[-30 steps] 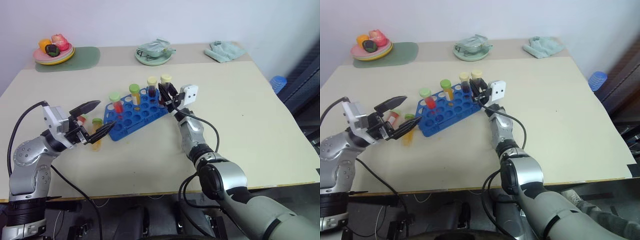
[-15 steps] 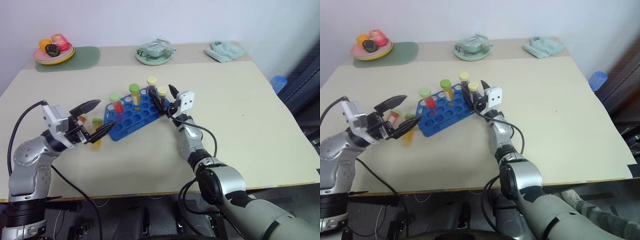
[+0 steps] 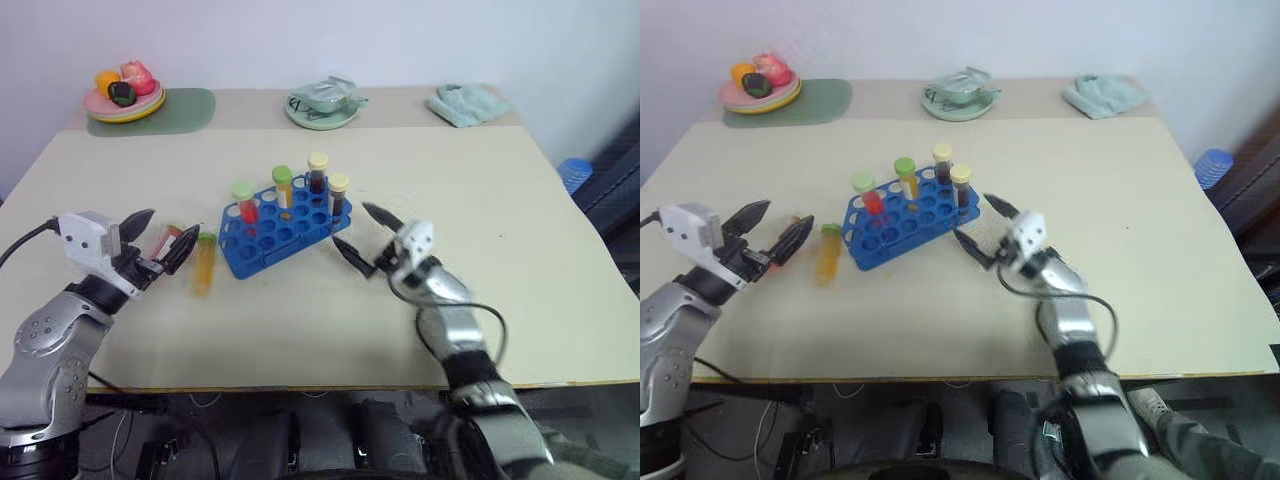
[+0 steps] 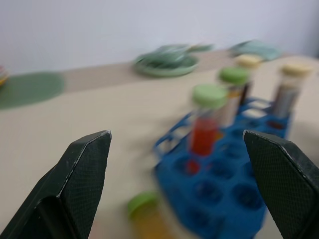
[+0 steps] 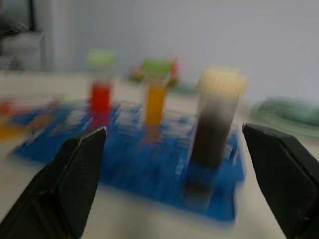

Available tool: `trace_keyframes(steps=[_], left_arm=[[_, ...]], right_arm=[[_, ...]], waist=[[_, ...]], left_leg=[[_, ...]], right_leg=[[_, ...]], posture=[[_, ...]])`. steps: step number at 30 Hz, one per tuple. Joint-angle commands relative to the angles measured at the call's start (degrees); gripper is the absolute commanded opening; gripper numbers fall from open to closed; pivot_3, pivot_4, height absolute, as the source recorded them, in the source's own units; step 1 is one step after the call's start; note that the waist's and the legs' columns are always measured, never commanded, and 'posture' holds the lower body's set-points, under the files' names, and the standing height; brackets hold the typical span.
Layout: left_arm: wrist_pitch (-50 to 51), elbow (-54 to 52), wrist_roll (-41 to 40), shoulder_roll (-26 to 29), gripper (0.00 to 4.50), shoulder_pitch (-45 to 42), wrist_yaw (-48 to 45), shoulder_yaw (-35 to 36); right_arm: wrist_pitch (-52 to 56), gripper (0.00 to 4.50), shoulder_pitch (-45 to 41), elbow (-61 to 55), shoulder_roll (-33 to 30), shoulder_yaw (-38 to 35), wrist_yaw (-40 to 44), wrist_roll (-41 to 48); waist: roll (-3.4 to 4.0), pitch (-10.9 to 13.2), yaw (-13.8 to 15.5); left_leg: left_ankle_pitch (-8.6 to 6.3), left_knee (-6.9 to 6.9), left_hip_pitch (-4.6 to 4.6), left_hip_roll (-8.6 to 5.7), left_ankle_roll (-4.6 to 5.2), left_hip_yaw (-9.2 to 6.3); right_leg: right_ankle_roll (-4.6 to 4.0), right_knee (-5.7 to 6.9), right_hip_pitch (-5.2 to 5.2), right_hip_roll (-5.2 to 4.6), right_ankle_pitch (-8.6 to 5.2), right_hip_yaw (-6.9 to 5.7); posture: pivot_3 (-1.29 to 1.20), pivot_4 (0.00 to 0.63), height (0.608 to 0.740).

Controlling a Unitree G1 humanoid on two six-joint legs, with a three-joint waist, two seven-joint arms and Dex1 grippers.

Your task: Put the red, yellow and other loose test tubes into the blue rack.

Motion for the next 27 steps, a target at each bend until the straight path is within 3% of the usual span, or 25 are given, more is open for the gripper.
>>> trace_keyframes(steps=[1, 6, 11, 19, 27], left_arm=[[9.0, -5.7, -2.7, 0.9, 4.36, -2.0, 8.0, 2.0], [41.9, -5.5, -8.2, 5.2, 4.36, -13.4, 22.4, 0.6], [65.6, 1.3, -7.3, -0.7, 4.36, -29.2, 30.0, 0.9], [67.5, 9.0, -11.3, 0.1, 4.36, -34.0, 41.3, -3.6], [67.5, 16.2, -14.5, 1.2, 4.36, -37.7, 46.5, -5.1]], right_arm=[[15.4, 4.46, 5.2, -20.8, -10.9, -1.0, 5.0, 7.2], [29.0, 4.46, 7.1, -31.5, -27.5, -5.7, 15.8, 19.0], [32.6, 4.46, 2.2, -31.0, -32.7, -6.1, 20.4, 21.7], [31.7, 4.46, -2.1, -27.8, -32.0, -6.0, 21.4, 19.9], [31.5, 4.46, -2.5, -27.8, -31.3, -6.5, 20.8, 19.5]], waist=[[-0.02, 0.0, 0.7], [-0.19, 0.1, 1.0], [-0.44, 0.3, 1.2], [-0.68, 0.4, 1.3], [-0.69, 0.4, 1.3]], left_leg=[[-0.01, 0.0, 0.01, 0.0, 0.02, 0.0], [-0.01, -0.01, 0.1, 0.03, 0.02, -0.03], [-0.02, 0.03, 0.12, 0.03, 0.03, -0.05], [0.2, -0.03, 0.01, 0.02, -0.38, -0.05], [0.21, 0.01, -0.03, 0.02, -0.41, -0.05]], right_leg=[[0.0, -0.03, 0.03, -0.01, 0.0, 0.0], [0.01, -0.07, 0.12, 0.03, -0.01, -0.04], [0.03, -0.11, 0.18, 0.05, 0.0, -0.08], [0.04, -0.18, 0.04, 0.06, 0.0, -0.07], [0.04, -0.19, 0.04, 0.03, 0.0, -0.07]], posture=[[0.0, 0.15, 0.74], [0.0, 0.15, 0.74], [0.0, 0.15, 0.74], [0.0, 0.15, 0.74], [0.0, 0.15, 0.74]])
